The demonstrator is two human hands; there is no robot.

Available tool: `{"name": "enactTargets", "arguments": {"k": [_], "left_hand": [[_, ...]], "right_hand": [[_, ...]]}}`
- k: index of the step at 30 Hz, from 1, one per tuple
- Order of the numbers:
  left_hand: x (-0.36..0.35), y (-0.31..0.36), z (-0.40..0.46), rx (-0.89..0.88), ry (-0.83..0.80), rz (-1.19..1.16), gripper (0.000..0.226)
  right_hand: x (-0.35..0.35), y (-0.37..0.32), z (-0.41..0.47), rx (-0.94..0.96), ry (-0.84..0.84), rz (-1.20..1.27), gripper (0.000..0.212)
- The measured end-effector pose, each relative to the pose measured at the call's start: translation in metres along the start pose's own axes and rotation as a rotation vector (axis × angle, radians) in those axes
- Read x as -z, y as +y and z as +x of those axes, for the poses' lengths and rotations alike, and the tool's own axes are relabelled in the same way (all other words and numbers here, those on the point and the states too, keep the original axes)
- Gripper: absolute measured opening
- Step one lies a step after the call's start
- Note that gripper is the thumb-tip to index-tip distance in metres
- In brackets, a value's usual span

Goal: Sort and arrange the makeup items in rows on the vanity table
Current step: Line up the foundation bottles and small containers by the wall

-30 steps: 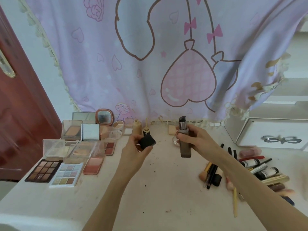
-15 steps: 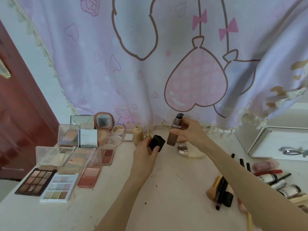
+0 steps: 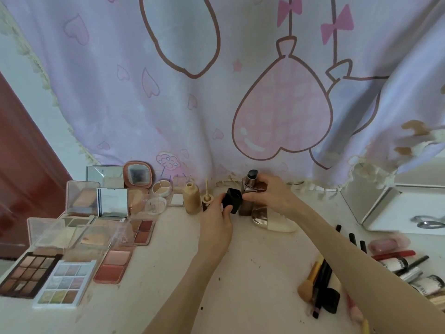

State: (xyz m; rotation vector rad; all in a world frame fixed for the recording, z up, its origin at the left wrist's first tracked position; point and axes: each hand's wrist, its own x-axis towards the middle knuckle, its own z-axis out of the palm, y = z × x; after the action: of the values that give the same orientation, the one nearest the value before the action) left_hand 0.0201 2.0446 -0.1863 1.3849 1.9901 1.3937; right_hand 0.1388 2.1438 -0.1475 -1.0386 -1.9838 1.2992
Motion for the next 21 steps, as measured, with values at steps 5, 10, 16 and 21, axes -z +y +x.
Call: {"name": "enactTargets", "arguments": {"k": [5, 10, 16, 21], "left_hand": [[-0.005, 0.005, 0.001, 0.013, -0.011, -0.024, 0.032], [-0.005, 0.009, 0.005, 0.012, 0.010, 0.027, 0.034], [-0.005, 0.007, 0.008, 0.092, -0.023, 0.059, 0.037], [-0.005, 0.006, 0.007, 0.127, -0.061, 0.077, 0.037]], "right_hand": [[0.001, 0.001, 0.000, 0.011, -0.008, -0.026, 0.035], [-0.001, 0.002, 0.002, 0.032, -0.019, -0.043, 0.037], [-0.003, 0.006, 0.004, 0.070, -0.001, -0.180, 0.038], [-0.006, 0.014, 0.003, 0.055, 0.035, -0.262, 0.052]]}}
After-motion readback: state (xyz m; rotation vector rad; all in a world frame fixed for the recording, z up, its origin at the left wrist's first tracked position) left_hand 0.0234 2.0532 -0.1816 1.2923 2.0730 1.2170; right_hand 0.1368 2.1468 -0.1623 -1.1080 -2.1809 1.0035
